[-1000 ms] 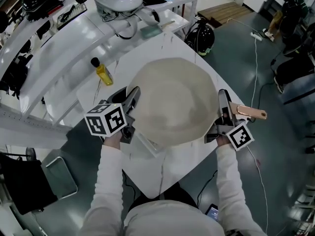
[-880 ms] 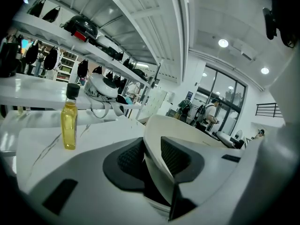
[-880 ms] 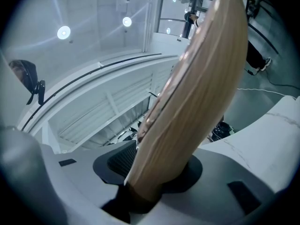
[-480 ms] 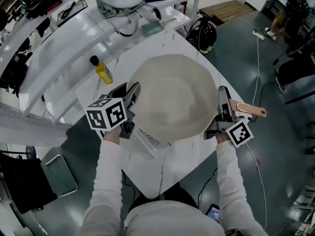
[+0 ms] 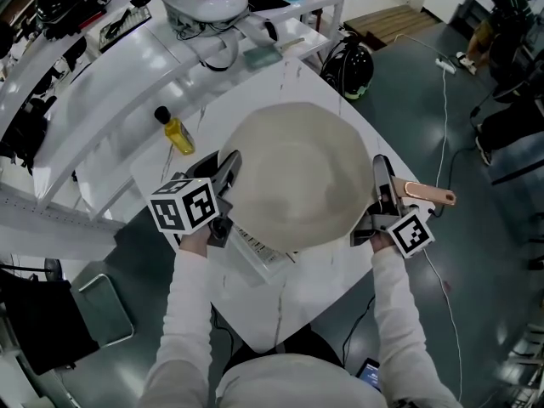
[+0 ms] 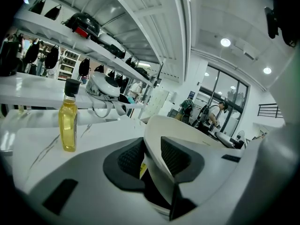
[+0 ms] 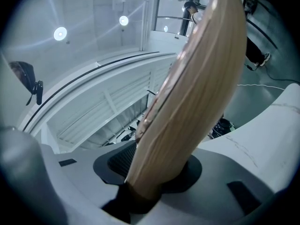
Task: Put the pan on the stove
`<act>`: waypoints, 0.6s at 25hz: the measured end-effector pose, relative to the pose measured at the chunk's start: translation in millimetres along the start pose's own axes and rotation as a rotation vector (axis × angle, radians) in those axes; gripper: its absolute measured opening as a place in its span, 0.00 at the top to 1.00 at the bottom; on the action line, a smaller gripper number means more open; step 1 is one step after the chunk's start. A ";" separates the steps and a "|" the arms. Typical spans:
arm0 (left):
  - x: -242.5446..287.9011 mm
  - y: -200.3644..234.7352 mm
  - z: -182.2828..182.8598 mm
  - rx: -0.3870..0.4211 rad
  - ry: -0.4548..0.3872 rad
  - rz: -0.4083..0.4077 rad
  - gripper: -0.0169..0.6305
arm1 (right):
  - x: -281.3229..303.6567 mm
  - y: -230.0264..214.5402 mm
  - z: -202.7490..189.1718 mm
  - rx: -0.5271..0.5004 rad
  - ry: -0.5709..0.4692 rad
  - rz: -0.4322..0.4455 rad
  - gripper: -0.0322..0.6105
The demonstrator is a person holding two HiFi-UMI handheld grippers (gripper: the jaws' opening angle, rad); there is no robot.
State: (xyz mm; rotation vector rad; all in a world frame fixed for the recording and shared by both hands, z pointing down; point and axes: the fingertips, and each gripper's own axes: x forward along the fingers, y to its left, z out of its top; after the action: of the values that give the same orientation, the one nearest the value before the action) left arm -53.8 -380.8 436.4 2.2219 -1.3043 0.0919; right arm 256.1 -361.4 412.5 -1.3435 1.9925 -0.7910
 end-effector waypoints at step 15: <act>5.0 -0.3 0.9 -0.006 -0.009 -0.008 0.79 | 4.5 -4.3 1.5 0.016 -0.008 0.021 0.68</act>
State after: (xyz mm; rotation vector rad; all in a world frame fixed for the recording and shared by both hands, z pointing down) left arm -51.1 -385.1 437.1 2.2249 -1.2990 0.0754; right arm 258.4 -367.2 414.1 -1.3130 1.9867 -0.7891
